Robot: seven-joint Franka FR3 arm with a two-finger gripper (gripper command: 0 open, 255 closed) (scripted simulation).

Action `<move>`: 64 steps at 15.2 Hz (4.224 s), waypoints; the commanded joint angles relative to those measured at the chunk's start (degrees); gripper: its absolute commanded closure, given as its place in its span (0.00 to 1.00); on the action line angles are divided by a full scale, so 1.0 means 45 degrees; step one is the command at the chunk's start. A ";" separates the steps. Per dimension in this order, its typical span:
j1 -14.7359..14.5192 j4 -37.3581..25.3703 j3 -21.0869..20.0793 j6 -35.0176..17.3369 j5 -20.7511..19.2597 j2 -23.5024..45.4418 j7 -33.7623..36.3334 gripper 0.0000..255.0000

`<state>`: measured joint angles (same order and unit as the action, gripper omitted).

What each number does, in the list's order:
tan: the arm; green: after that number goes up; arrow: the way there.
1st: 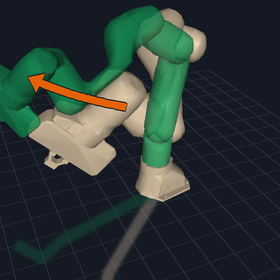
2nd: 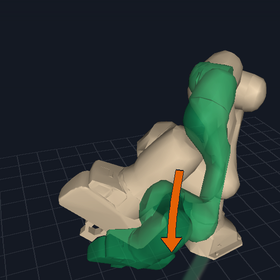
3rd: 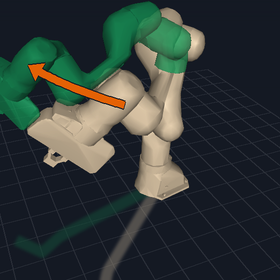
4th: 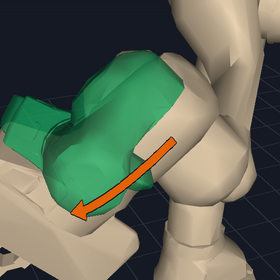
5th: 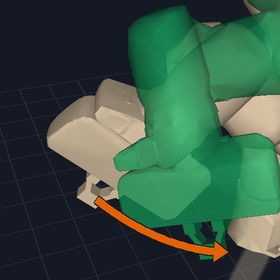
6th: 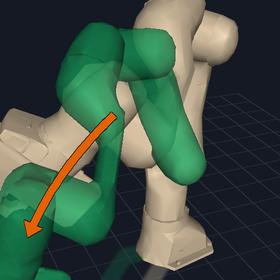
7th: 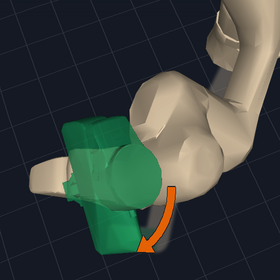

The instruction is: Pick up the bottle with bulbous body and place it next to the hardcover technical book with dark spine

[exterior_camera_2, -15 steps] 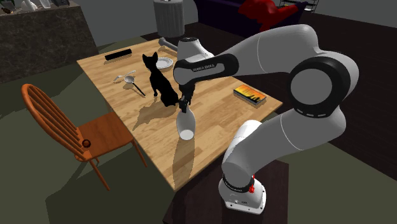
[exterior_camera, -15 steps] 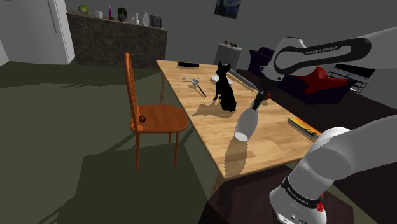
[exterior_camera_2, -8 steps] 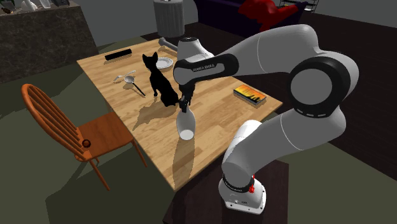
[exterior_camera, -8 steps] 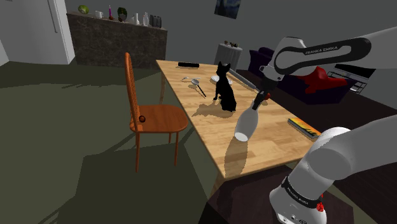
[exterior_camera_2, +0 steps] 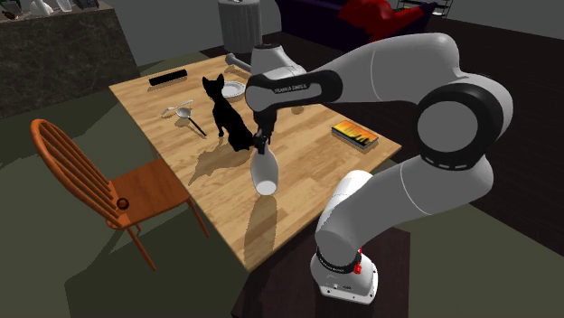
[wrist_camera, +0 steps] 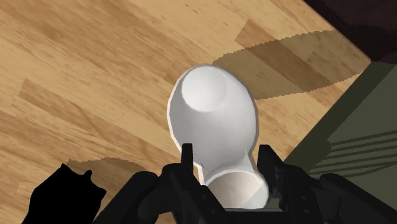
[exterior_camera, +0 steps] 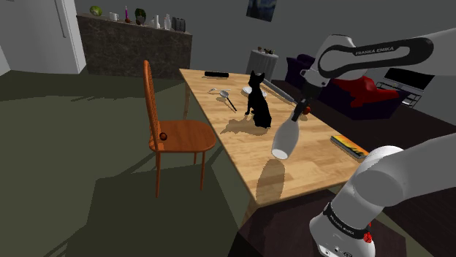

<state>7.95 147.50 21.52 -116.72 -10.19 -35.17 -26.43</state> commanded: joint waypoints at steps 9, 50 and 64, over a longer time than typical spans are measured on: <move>-0.0070 -0.1470 -0.0353 0.1868 0.0199 -0.0400 0.0076 1.00; -0.0590 -0.9906 -0.0930 0.8607 0.1011 0.1327 -0.0082 1.00; -0.0134 -0.9638 0.0954 0.7910 0.0351 0.1572 -0.2340 1.00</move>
<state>7.03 103.28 24.71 -80.25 -8.14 -27.92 -35.61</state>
